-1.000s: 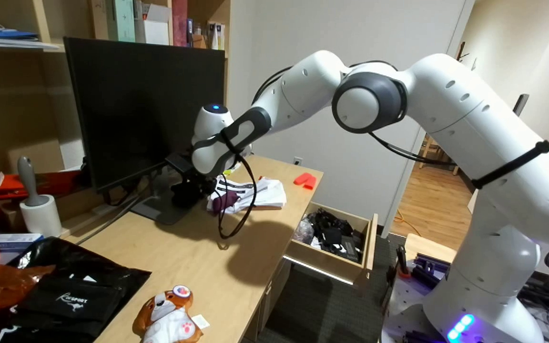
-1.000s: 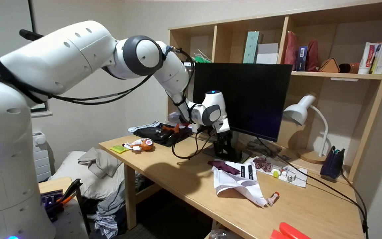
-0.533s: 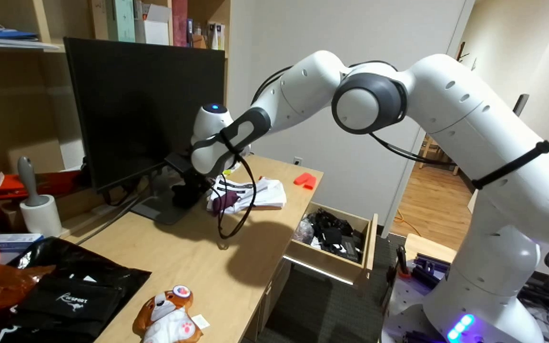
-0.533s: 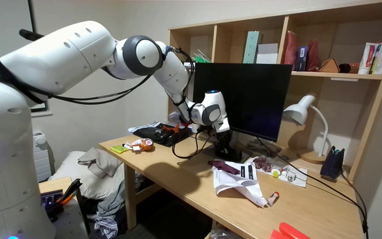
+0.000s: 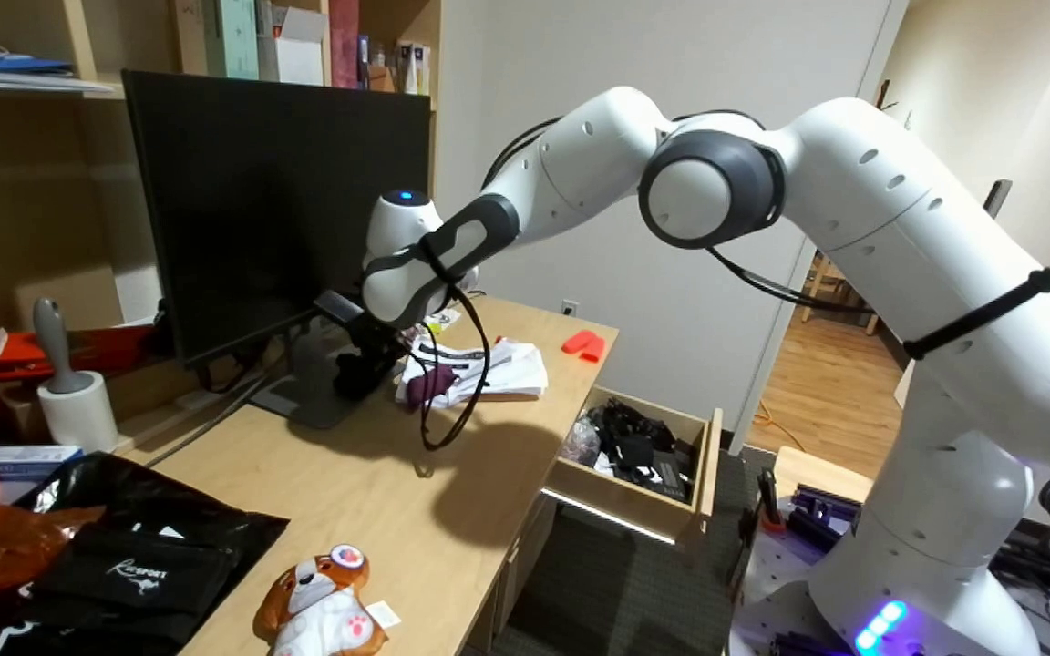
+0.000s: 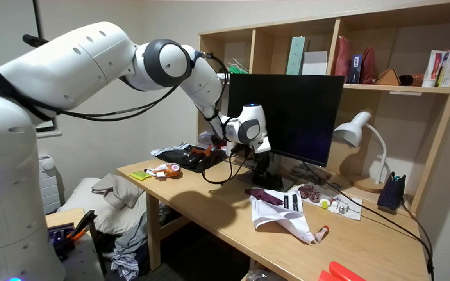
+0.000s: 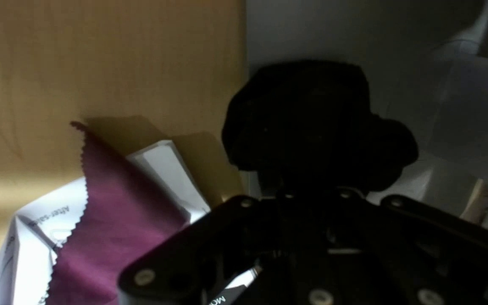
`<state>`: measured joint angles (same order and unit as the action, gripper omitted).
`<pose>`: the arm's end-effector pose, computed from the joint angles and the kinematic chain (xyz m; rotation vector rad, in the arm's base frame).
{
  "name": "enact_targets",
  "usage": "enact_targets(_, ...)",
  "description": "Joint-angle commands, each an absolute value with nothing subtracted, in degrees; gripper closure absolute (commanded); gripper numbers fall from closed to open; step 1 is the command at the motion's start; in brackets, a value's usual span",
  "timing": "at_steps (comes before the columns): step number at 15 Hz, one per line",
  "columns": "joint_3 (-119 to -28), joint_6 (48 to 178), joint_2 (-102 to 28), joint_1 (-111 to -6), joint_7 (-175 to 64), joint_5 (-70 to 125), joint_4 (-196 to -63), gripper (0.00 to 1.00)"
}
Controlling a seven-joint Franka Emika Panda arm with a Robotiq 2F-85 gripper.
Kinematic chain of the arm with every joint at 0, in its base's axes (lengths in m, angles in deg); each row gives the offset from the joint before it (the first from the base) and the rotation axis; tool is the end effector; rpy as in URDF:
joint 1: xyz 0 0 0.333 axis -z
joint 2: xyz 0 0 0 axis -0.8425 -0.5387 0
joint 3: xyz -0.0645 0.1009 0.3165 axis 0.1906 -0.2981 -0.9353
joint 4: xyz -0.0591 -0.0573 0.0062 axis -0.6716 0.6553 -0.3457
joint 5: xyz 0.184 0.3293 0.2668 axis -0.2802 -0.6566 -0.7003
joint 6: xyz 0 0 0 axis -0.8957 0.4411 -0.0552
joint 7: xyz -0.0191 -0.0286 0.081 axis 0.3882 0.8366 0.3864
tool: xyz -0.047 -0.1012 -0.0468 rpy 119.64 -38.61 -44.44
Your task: Pick up the black object and put it in the open drawer.
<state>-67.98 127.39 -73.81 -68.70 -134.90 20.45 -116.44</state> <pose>0.8308 0.0516 0.1418 -2.2596 1.9177 -0.4148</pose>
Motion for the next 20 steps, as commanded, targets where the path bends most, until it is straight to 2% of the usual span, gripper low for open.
enact_targets(1, -71.4, 126.1, -65.9, -65.4, -127.9, 19.5, -127.1, 0.94)
enact_targets(10, -77.1, 115.4, -42.8, -61.9, -108.9, 17.1, -145.2, 0.94)
enact_targets(14, -73.4, 105.8, -34.7, -63.2, -109.4, 23.6, -152.0, 0.94)
enact_targets(20, -66.7, 105.2, -30.1, -59.7, -122.6, 34.4, -162.4, 0.94)
